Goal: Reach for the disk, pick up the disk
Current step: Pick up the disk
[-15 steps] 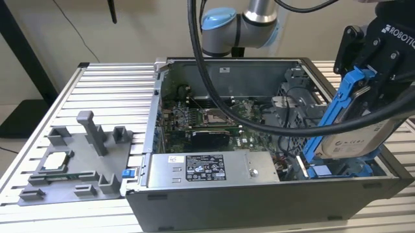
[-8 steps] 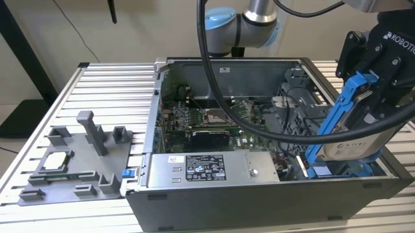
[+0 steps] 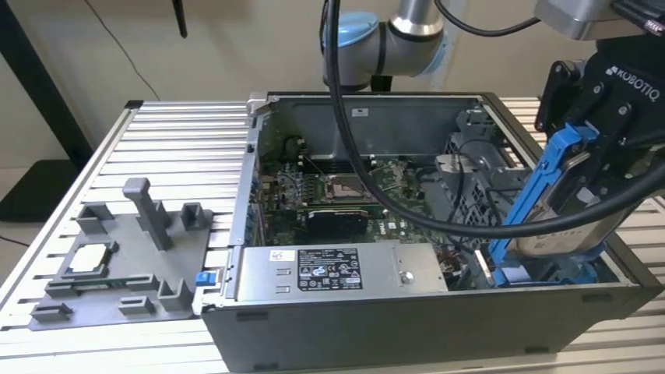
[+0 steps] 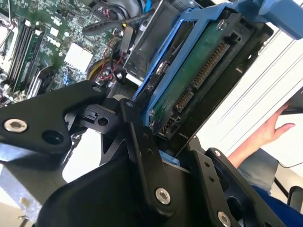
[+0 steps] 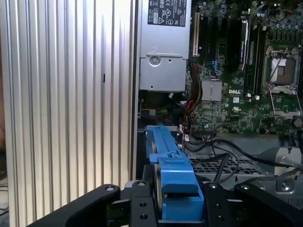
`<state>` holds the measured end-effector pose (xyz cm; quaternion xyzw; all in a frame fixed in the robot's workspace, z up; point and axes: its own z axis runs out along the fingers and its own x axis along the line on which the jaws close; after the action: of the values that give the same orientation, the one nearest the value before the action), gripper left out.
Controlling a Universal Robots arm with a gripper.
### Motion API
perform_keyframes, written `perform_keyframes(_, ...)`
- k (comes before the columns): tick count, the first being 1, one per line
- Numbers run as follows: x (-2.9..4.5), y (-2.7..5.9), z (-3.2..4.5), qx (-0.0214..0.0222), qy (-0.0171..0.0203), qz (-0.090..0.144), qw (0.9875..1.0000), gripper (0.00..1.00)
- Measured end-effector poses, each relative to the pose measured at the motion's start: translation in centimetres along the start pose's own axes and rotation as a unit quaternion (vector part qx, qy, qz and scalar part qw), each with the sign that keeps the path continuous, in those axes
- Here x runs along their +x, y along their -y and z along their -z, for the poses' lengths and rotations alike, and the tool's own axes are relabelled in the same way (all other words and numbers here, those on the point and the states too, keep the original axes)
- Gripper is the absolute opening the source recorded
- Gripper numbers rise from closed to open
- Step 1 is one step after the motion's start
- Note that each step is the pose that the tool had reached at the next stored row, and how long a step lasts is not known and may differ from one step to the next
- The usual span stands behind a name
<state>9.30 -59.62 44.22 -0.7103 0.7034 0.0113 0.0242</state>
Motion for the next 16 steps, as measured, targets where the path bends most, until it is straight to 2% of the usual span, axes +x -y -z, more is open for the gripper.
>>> perform_keyframes(10,-0.62,1.96,-1.07,-0.0002,0.0040,0.000,1.0000,0.00)
perform_keyframes(12,-0.61,1.99,-1.26,-0.0005,0.0055,0.000,1.0000,0.00)
perform_keyframes(16,-0.60,1.99,-1.53,-0.0009,0.0110,0.000,0.9999,0.00)
